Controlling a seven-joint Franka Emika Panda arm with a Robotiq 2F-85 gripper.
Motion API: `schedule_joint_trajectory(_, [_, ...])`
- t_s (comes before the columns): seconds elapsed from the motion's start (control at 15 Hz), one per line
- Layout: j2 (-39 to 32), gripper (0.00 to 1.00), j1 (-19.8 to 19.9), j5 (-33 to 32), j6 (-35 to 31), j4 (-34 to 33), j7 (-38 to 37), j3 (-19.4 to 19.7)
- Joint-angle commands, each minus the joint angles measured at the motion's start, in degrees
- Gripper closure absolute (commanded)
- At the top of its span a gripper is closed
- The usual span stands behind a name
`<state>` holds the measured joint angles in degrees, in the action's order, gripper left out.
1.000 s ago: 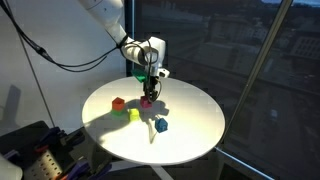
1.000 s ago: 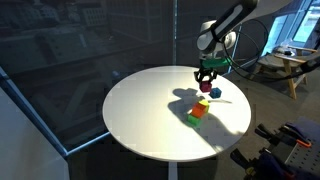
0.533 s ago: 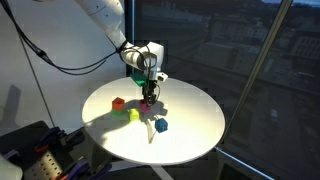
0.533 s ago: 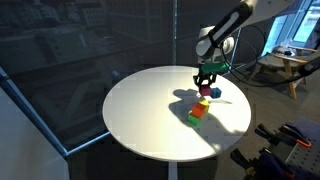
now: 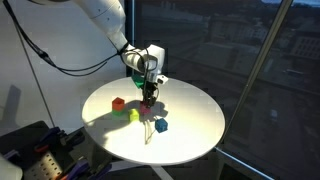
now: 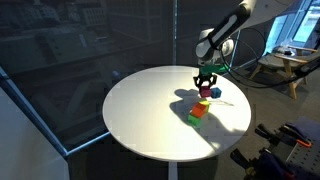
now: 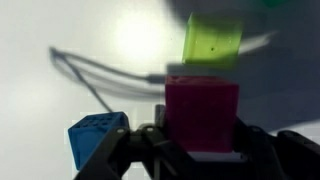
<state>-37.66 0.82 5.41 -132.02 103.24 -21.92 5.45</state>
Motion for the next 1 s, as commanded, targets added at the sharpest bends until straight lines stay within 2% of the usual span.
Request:
schedule_joint_trajectory(0.0, [-0.34, 0.71, -0.06, 1.54, 0.86, -1.84, -2.19, 0.62])
schedule_joint_trajectory(0.93, [-3.21, 0.71, -0.37, 1.22, 1.53, -4.69, -3.52, 1.04])
